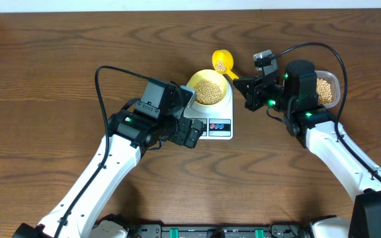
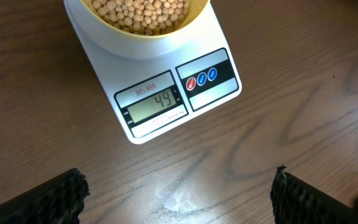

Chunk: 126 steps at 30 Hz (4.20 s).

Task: Scoop item into bowl and weigh 50g on scale
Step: 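Keep the yellow scoop tilted over the bowl, shaking out a few beans, then tip the scoop further over the bowl to drop the last beans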

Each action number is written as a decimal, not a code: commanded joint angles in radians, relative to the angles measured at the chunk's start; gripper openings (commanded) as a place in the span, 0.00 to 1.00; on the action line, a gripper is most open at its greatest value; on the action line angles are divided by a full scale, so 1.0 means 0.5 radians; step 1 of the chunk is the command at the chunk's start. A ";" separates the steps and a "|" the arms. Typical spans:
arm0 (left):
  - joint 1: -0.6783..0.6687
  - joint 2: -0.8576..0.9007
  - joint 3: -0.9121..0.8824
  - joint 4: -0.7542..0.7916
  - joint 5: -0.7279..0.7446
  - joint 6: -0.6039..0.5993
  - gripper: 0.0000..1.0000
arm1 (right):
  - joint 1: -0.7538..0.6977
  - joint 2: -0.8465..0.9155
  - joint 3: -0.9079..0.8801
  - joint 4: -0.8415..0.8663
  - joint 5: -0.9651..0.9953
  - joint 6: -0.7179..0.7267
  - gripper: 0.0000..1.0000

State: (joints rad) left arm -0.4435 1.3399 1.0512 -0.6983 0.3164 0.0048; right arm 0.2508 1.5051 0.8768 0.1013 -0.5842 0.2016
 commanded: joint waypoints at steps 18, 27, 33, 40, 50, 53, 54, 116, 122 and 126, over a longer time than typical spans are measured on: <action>-0.002 0.005 -0.005 0.001 0.023 0.035 0.96 | 0.050 0.012 0.007 -0.089 0.102 -0.689 0.01; -0.002 0.005 -0.005 0.001 0.023 0.035 0.96 | 0.056 0.012 0.007 -0.099 0.060 -0.571 0.01; -0.002 0.005 -0.005 0.001 0.023 0.035 0.96 | 0.063 0.012 0.007 -0.121 0.066 -0.590 0.01; -0.002 0.005 -0.005 0.001 0.023 0.035 0.96 | 0.063 0.012 0.007 -0.119 0.084 -0.601 0.01; -0.002 0.005 -0.005 0.001 0.023 0.035 0.96 | 0.067 0.012 0.007 -0.112 0.079 -0.631 0.01; -0.002 0.005 -0.005 0.001 0.023 0.035 0.96 | 0.067 0.012 0.007 -0.112 0.082 -0.632 0.01; -0.002 0.005 -0.005 0.001 0.023 0.035 0.96 | 0.066 0.012 0.008 -0.112 0.107 -0.631 0.01; -0.002 0.005 -0.005 0.001 0.023 0.035 0.96 | 0.078 0.012 0.008 -0.135 0.050 -0.847 0.01; -0.002 0.005 -0.005 0.001 0.023 0.035 0.96 | 0.082 0.012 0.008 -0.143 -0.054 -0.748 0.01; -0.002 0.005 -0.005 0.001 0.023 0.035 0.96 | 0.082 0.012 0.008 -0.134 -0.014 -0.748 0.01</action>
State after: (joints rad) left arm -0.4435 1.3399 1.0512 -0.6983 0.3164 0.0051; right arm 0.2848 1.5051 0.8768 0.0273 -0.5789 -0.1875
